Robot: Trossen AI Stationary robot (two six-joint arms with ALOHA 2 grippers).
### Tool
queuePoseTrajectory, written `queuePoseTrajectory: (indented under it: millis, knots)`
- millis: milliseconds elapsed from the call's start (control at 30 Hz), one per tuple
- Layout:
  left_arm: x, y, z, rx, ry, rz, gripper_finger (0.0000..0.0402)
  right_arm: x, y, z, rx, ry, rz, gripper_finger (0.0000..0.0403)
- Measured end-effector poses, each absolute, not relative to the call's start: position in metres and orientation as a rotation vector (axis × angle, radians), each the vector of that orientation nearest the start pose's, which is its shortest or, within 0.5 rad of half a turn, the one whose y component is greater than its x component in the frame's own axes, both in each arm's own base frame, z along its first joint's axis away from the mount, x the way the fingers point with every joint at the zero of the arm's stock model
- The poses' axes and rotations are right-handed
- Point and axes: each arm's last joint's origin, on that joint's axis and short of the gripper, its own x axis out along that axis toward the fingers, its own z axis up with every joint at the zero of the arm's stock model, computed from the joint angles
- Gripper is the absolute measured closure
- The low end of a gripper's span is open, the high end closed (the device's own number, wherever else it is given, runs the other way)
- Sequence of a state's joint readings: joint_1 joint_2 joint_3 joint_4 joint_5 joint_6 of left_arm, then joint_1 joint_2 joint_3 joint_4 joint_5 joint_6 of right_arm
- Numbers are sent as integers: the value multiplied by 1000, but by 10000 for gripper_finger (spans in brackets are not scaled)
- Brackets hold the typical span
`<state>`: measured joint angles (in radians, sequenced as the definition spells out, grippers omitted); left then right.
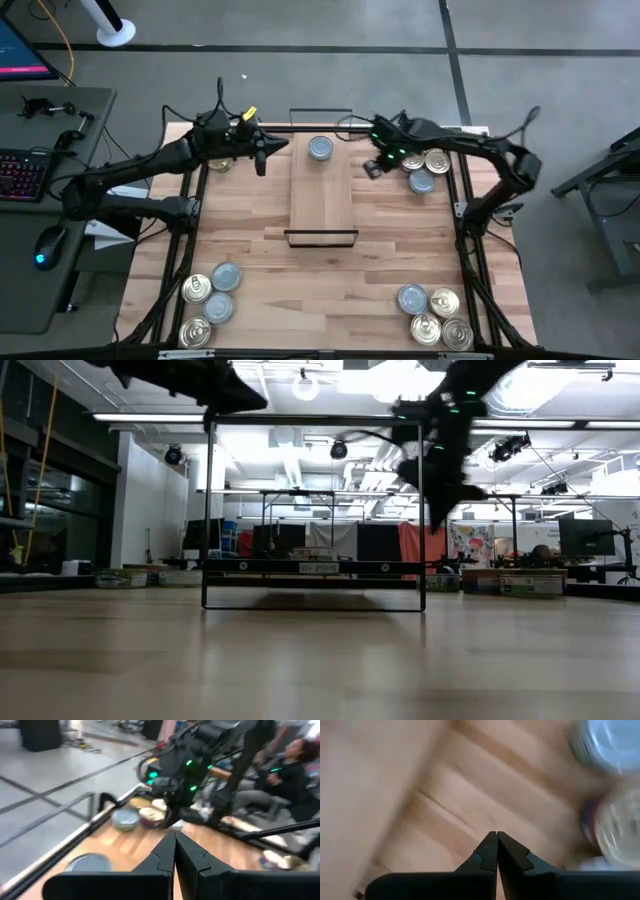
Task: Stack canned seafood by type on shelf
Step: Move the green tuna can to the bottom middle of the table
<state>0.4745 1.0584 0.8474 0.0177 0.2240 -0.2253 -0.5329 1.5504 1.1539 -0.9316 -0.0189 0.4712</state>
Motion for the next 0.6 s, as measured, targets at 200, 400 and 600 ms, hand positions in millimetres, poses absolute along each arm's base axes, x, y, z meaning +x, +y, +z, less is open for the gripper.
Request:
queuePoseTrajectory:
  millis: [200, 400, 600]
  knots:
    - [244, 102, 318, -341, 44, 188, 401, 176, -123, 219, 905, 1095, -921, 403]
    - [285, 93, 294, -365, 70, 109, 401, 146, -117, 195, 942, 1014, -1058, 403]
    - [306, 56, 302, -302, 77, -28, 401, 139, -118, 180, 923, 993, -1142, 403]
